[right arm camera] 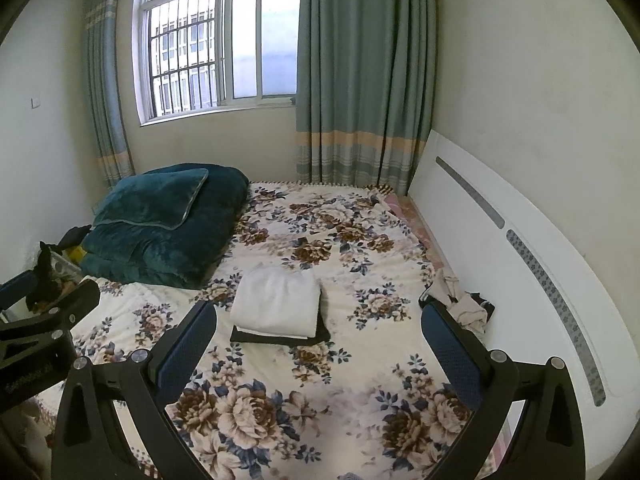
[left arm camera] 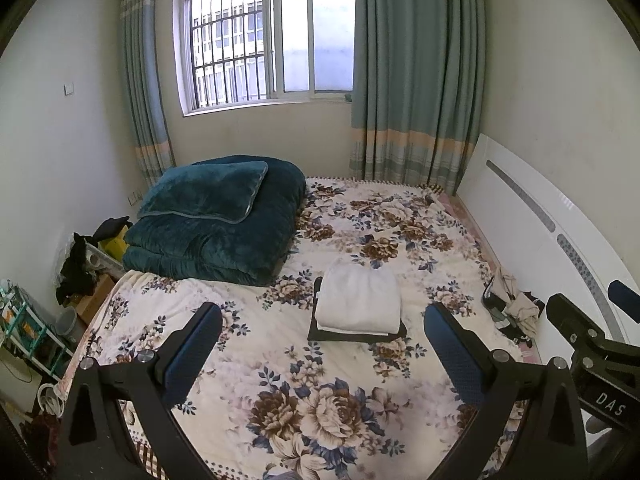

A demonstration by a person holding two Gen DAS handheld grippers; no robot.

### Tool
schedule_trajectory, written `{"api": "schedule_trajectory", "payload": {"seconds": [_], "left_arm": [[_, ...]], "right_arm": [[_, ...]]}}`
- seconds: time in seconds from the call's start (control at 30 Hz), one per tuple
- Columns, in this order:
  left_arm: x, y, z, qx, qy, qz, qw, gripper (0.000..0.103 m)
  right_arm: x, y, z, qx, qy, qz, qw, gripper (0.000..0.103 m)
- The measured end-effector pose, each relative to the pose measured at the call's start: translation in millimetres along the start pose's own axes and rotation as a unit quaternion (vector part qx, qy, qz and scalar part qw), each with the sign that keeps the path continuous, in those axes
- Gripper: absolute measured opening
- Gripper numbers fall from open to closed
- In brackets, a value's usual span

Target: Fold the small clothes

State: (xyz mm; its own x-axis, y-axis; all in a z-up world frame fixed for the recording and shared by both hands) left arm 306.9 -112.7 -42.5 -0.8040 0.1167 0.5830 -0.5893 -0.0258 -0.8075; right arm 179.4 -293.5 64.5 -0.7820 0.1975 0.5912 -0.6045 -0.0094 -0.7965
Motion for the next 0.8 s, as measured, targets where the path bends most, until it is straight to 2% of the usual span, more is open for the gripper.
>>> {"api": "schedule_trajectory", "payload": {"seconds": [0.8], "left_arm": [[1.5,-0.3,2.0,0.000,0.001,0.001,1.0000,0.103]], "right_arm": [[5.4,8.8,5.6,-0.010,0.005,0.004,1.000,0.103]]}}
Point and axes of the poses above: each gripper's, at about its wrist camera, not at the fingertips, and x roughly against the way its jaws point, z to its right, y to its underside, the point moved 3 cm from there along -x, roughly the way its jaws point, and after that the axes turned 5 degrees about x, right-handed, at the moved point
